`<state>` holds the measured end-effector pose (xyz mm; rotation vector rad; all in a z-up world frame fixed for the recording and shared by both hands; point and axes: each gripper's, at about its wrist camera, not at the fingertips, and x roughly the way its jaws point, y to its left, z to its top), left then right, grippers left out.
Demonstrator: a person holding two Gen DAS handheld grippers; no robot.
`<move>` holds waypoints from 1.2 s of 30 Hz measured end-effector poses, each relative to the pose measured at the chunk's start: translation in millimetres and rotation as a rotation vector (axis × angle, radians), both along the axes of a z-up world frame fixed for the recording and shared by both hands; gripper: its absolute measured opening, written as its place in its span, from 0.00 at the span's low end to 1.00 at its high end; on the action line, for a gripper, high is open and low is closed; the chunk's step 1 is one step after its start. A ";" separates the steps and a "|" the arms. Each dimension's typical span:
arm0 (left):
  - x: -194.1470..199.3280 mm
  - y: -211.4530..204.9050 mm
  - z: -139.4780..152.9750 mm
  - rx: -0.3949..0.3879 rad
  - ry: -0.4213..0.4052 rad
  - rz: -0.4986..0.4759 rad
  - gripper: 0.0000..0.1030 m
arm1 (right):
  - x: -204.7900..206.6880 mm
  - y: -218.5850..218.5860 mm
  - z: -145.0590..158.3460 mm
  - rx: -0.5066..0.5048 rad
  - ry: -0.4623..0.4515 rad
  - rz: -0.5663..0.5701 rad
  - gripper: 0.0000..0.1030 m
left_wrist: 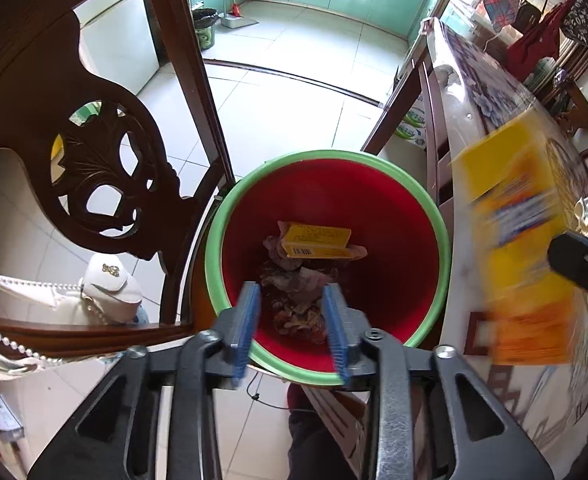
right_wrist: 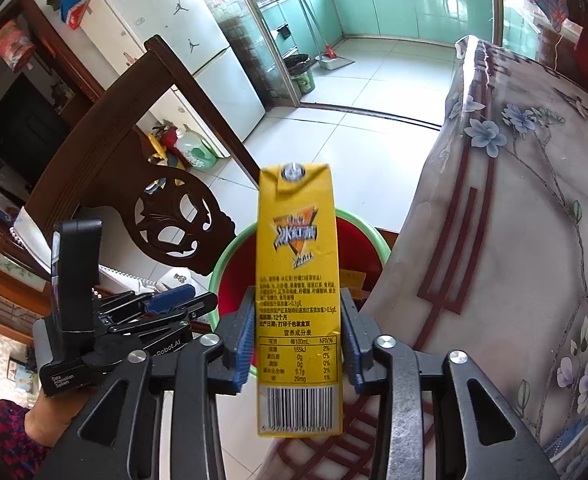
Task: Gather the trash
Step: 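Open both grippers to drop the wrapper and carton into the bucket, then grasp the patterned paper cup with the right gripper while the left grasps crumpled brown paper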
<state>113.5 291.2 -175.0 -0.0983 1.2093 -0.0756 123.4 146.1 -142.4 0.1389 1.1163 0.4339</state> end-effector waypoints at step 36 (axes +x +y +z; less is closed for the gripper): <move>-27.6 -183.4 49.2 -0.032 -0.099 -0.333 0.73 | -46.9 -382.8 41.0 -0.068 -0.105 -0.800 0.57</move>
